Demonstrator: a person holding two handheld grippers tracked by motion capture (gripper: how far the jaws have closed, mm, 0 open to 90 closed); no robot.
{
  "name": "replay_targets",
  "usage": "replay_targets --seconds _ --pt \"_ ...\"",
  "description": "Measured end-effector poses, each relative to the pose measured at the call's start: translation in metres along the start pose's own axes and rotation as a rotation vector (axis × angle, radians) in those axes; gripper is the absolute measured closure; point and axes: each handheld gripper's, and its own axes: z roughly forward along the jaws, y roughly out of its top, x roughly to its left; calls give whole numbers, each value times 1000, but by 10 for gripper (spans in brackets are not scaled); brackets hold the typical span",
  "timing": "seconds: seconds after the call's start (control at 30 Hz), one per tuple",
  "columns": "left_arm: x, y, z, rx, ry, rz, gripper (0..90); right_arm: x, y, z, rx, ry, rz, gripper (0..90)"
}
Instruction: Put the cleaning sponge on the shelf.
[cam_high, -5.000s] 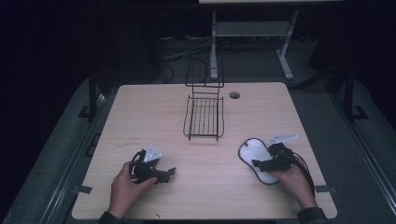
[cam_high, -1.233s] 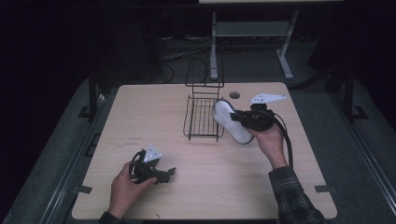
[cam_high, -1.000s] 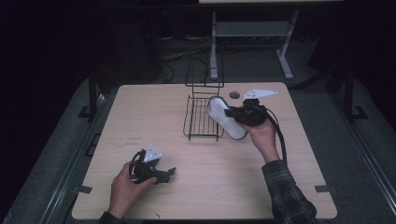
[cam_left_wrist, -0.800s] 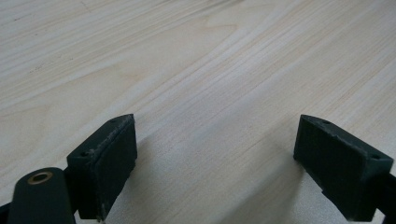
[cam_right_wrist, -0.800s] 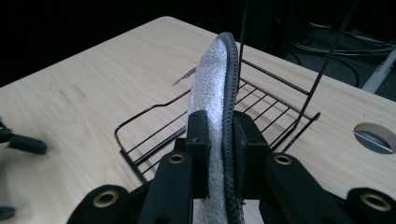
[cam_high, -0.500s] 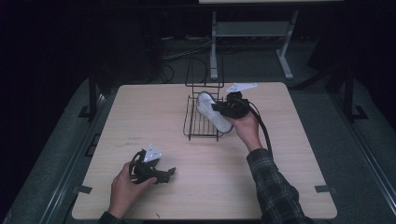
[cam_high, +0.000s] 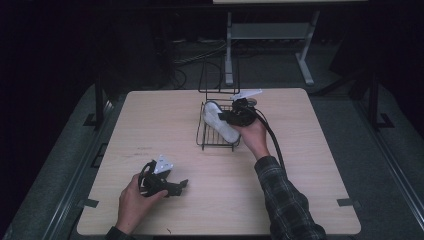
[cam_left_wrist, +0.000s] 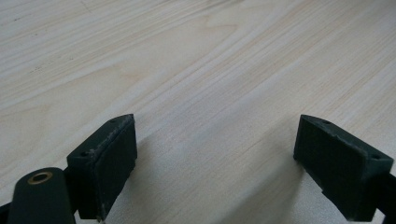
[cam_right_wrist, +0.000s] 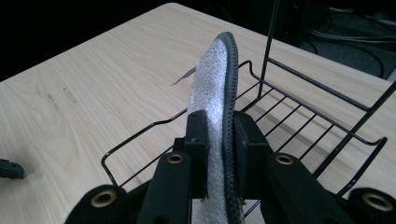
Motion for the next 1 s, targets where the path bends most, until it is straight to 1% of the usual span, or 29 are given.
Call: replay_targets --seconds 0.13,0.3,0.33,0.37,0.57,0.73,0.8,0.9,0.97,1.0 --pt "0 0 0 0 1 0 125 -2 -2 4 8 2 22 771" --pt "0 0 0 -1 0 1 125 -5 -3 5 8 4 34 758" --pt "0 0 0 -1 0 1 125 -7 -5 7 13 0 43 744" --pt "0 0 0 -1 0 1 125 -9 -6 7 12 -3 38 736" --pt "0 0 0 -2 -2 -3 125 -14 -9 12 21 -42 37 677" --pt "0 0 0 -2 -1 -1 125 -20 -12 14 19 -57 46 651" --pt "0 0 0 -2 0 -1 125 -22 -12 14 19 -63 46 621" --pt "0 0 0 -2 0 -2 125 -24 -14 16 26 -88 47 593" --pt "0 0 0 -2 0 -2 125 -25 -14 16 24 -92 49 588" --pt "0 0 0 -2 0 -2 125 -26 -15 17 34 -105 48 584"
